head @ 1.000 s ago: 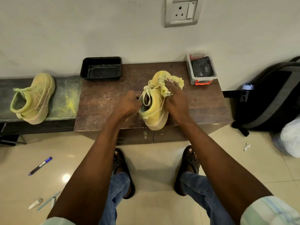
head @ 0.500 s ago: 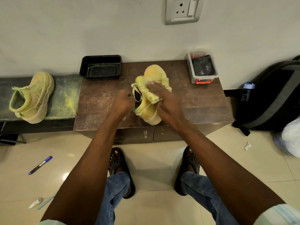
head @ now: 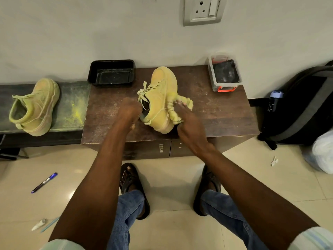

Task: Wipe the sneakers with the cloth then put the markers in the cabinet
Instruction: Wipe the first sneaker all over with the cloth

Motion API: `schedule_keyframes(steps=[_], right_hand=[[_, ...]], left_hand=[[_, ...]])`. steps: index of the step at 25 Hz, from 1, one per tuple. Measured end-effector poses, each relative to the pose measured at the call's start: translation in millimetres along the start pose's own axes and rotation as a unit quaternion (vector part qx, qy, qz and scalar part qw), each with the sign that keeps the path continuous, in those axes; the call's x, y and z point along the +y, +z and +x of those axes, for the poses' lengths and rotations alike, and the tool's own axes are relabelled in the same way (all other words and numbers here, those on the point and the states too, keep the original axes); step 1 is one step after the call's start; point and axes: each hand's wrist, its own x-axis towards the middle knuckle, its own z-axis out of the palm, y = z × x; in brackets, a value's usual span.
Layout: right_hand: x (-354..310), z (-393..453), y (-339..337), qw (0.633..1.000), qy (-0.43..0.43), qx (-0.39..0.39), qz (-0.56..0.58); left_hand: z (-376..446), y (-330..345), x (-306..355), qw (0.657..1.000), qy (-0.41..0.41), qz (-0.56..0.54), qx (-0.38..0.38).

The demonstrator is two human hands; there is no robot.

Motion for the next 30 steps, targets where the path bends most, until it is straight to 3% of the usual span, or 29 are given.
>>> schedule_keyframes(steps=[2,5,6,9,10,13,14,16,17,20,21,23,24,26,28,29,30], right_hand=[[-7.9,-5.5,0.8,0.999,0.046,0.016,0.016],[-21.5,-24.7,12.2,0.991,-0.118,-0.026,-0.053],[-11.9,-22.4,11.5,0.989,-0.135,-0.027,-0.06],[-0.8,-13.7,5.9,0.999,0.024,0.027,-0.02],[-9.3,-17.7,8.4,0.999,0.005,0.032,-0.04],[-7.2,-28.6,11.3,0.983,-0.165,-0.019,-0.075],[2.2,-23.4,8.1,0.99,-0.126,-0.006,-0.066],[11.7,-12.5,1.4,0.997,0.06,0.055,0.008],[7.4,-10.5,1.9,0.993,0.091,0.069,0.026],[-9.7,-15.0,10.8,0.999,-0.027,0.021,0.032],[-5.1,-8.7,5.9,0.998,-0.006,0.031,0.053],[5.1,11.2,-8.5,0.966,0.186,0.123,0.13],[3.4,16.1,-14.5,0.946,0.23,0.166,0.157],[-18.8,20.7,-15.5,0.972,0.108,0.156,0.138],[-26.0,15.5,-3.3,0.996,-0.084,0.036,0.016],[-15.4,17.6,-3.5,0.99,-0.136,0.008,-0.045],[-2.2,23.0,-6.2,0.992,-0.116,0.015,-0.055]], left_hand=[[-1.9,1.8,0.8,1.0,-0.003,0.003,0.006],[2.5,1.1,1.6,1.0,-0.003,0.0,0.011],[1.4,0.8,3.2,1.0,-0.004,0.009,0.011],[-3.1,1.7,7.2,0.999,-0.023,0.029,0.01],[-4.4,3.0,7.5,0.999,-0.02,0.025,0.013],[0.8,3.6,5.1,1.0,-0.011,0.007,0.019],[-0.1,3.6,6.0,1.0,-0.015,0.0,0.018],[-1.1,5.2,7.6,1.0,-0.018,0.016,0.018],[-0.9,5.9,7.4,0.999,-0.015,0.027,0.016],[0.5,5.1,7.0,0.999,0.024,0.041,0.014],[3.9,3.6,4.3,0.999,0.026,0.039,0.017],[2.2,2.1,4.3,0.998,0.037,0.058,0.006],[0.3,3.1,4.6,0.996,0.046,0.069,-0.013],[-2.8,6.5,5.3,0.993,0.064,0.083,-0.048],[-5.1,7.3,5.8,0.988,0.084,0.103,-0.076],[-3.6,6.3,5.0,0.986,0.086,0.105,-0.093],[-2.9,4.1,4.8,0.985,0.083,0.103,-0.106]])
